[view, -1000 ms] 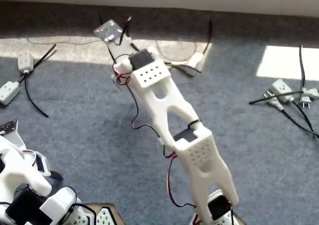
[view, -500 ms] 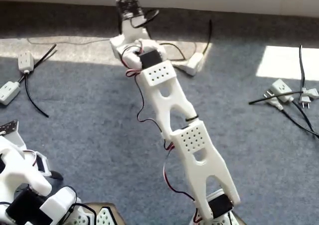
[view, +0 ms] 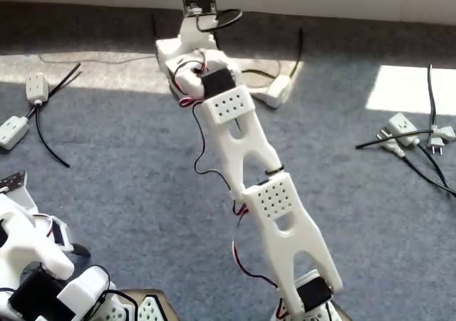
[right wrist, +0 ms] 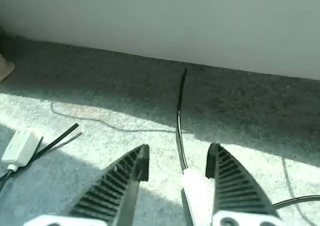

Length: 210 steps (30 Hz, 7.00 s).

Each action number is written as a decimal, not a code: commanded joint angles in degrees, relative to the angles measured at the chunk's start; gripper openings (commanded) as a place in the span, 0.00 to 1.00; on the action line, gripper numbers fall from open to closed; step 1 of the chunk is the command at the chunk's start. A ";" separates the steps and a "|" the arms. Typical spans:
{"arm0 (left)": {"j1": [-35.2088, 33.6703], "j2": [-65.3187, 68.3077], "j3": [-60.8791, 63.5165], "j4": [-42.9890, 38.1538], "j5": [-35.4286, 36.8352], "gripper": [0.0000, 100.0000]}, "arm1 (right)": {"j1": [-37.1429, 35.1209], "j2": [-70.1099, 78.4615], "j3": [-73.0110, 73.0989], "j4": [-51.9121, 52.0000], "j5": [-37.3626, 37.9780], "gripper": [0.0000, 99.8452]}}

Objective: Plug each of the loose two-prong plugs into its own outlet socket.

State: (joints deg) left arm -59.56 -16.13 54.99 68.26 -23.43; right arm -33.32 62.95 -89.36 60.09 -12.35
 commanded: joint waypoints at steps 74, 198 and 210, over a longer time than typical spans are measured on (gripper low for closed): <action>-0.22 -0.84 1.10 -4.22 15.12 0.22 | 60.18 14.73 -11.47 20.88 79.82 0.18; -0.13 -0.84 0.92 -4.13 14.95 0.22 | 35.03 -40.57 -10.59 41.19 30.15 0.06; -0.40 -0.84 0.84 -4.22 14.86 0.22 | 12.26 -78.46 49.98 40.84 22.07 0.06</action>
State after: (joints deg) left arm -60.00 -16.22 56.04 65.10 -8.84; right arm -14.42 -3.69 -57.63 98.86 10.95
